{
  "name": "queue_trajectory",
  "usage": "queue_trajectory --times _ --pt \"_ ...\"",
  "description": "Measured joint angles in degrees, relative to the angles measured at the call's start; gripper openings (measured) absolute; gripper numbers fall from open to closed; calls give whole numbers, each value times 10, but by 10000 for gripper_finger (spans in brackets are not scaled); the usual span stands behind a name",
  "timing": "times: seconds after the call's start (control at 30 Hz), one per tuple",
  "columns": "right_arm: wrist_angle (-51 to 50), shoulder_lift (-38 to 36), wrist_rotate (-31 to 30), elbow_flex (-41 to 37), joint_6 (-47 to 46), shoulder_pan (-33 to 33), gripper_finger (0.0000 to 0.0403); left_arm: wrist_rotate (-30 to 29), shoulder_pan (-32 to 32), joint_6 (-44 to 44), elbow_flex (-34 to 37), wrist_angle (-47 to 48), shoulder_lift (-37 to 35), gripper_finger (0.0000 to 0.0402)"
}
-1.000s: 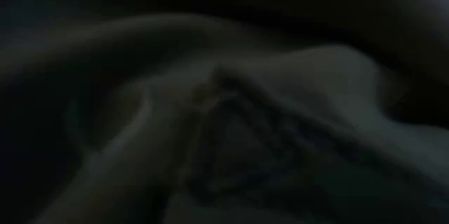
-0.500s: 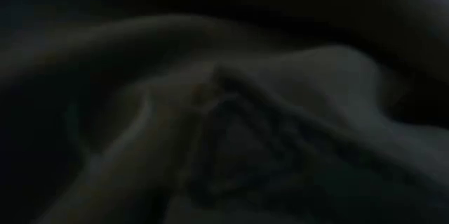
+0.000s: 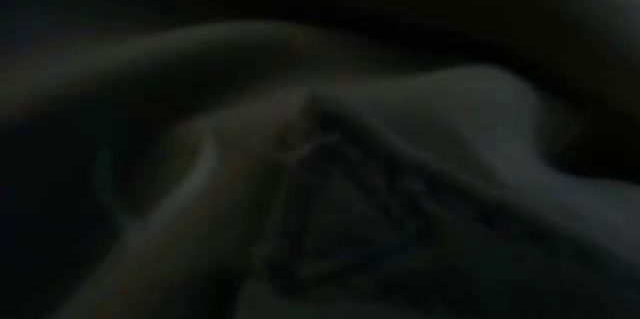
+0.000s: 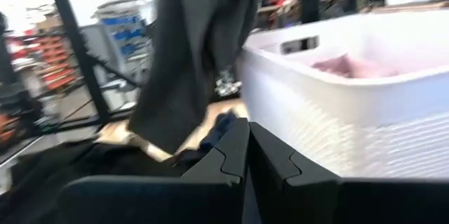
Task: Sort clothes
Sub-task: Put the gray jacket into the white bin
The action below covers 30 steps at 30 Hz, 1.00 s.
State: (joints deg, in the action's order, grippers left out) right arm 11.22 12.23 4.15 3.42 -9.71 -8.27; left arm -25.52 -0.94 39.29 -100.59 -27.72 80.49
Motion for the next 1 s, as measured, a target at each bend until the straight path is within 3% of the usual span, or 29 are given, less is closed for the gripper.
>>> queue_trajectory --times 0.3,0.5,0.7,0.83,1.0 --pt "23 0 -47 0 13 0 24 133 126 -60 -114 1 97 25" --pt "10 0 -47 0 13 0 24 156 211 -61 -137 11 178 25" --pt "-26 0 -65 0 48 0 24 151 266 -90 -137 208 222 36" --pt "-38 0 -72 0 63 0 24 137 275 -94 -137 375 237 65" --pt "-40 0 -72 0 71 0 24 135 276 -137 -137 576 240 72"
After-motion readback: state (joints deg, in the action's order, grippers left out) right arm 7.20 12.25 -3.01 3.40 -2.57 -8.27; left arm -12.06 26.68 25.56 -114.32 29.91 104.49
